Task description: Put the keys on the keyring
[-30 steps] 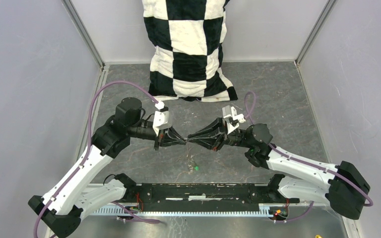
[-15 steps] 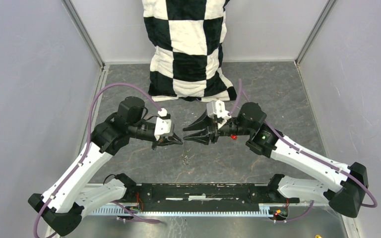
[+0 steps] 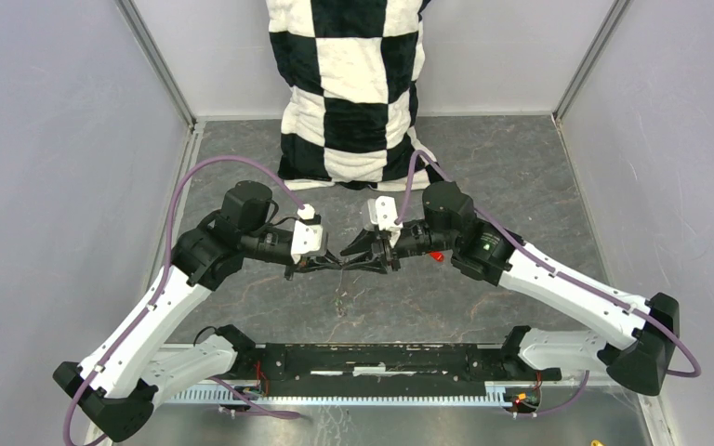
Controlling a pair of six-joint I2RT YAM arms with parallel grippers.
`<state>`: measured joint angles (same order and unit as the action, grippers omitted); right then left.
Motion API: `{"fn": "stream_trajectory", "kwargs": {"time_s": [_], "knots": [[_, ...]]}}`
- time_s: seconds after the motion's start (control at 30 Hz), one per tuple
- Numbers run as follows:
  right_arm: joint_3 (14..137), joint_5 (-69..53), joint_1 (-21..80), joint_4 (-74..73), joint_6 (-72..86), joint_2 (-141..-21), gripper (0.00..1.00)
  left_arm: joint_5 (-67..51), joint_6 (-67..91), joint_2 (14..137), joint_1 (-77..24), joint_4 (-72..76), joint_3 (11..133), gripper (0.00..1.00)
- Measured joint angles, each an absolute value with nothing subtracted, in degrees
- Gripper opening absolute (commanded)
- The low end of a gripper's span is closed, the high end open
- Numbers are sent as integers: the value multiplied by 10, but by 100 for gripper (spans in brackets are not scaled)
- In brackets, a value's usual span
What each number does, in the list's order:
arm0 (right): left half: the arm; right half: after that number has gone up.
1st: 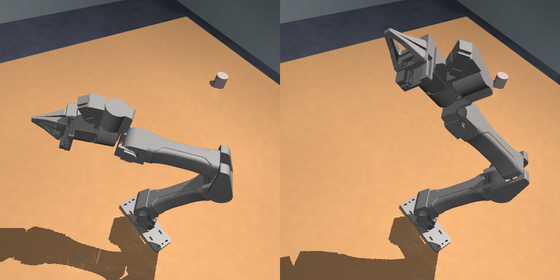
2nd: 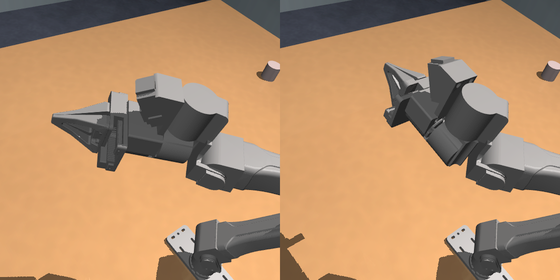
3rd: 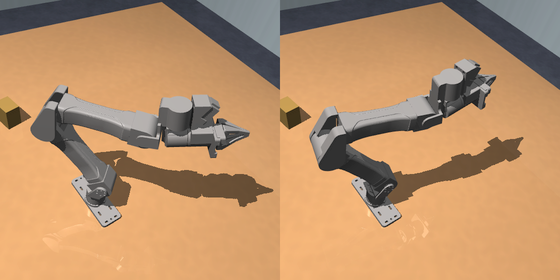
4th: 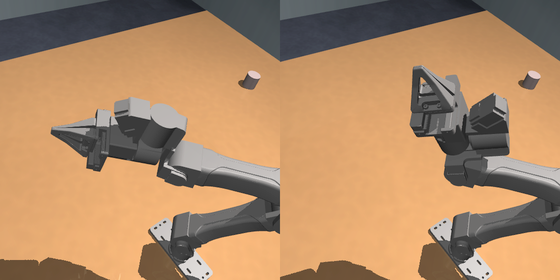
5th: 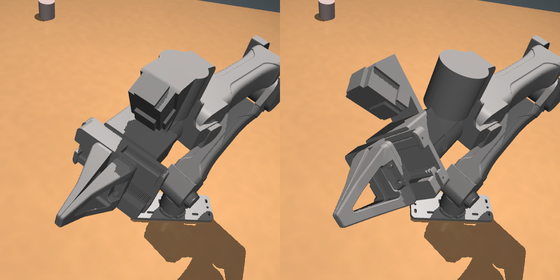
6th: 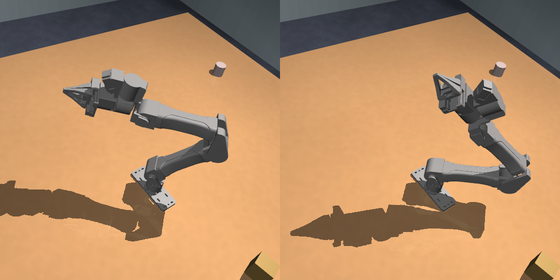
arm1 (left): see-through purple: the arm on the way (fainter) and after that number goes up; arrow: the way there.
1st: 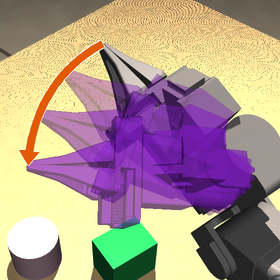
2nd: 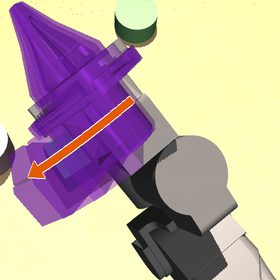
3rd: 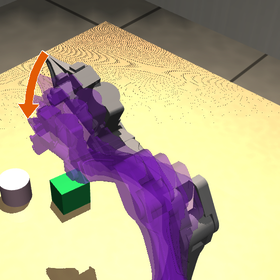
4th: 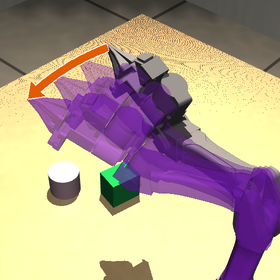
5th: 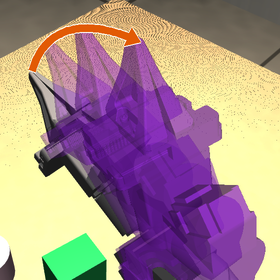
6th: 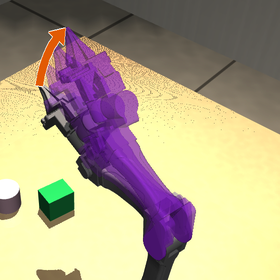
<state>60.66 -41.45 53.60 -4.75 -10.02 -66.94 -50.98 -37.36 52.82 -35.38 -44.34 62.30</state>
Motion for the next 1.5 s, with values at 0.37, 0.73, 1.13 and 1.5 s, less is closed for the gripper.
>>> {"fn": "stream_trajectory", "kwargs": {"time_s": [0.37,0.73,1.13,1.5], "knots": [[618,-413,543,-77,-124,-685,1,-503,-374,525,-354,-445,623,2],[487,-369,543,101,-58,-616,1,-500,-362,521,-354,-444,623,36],[324,-339,543,434,137,-590,1,-495,-228,467,-354,-354,597,71],[285,-317,543,591,215,-591,1,-502,-142,486,-354,-308,591,47]]}}
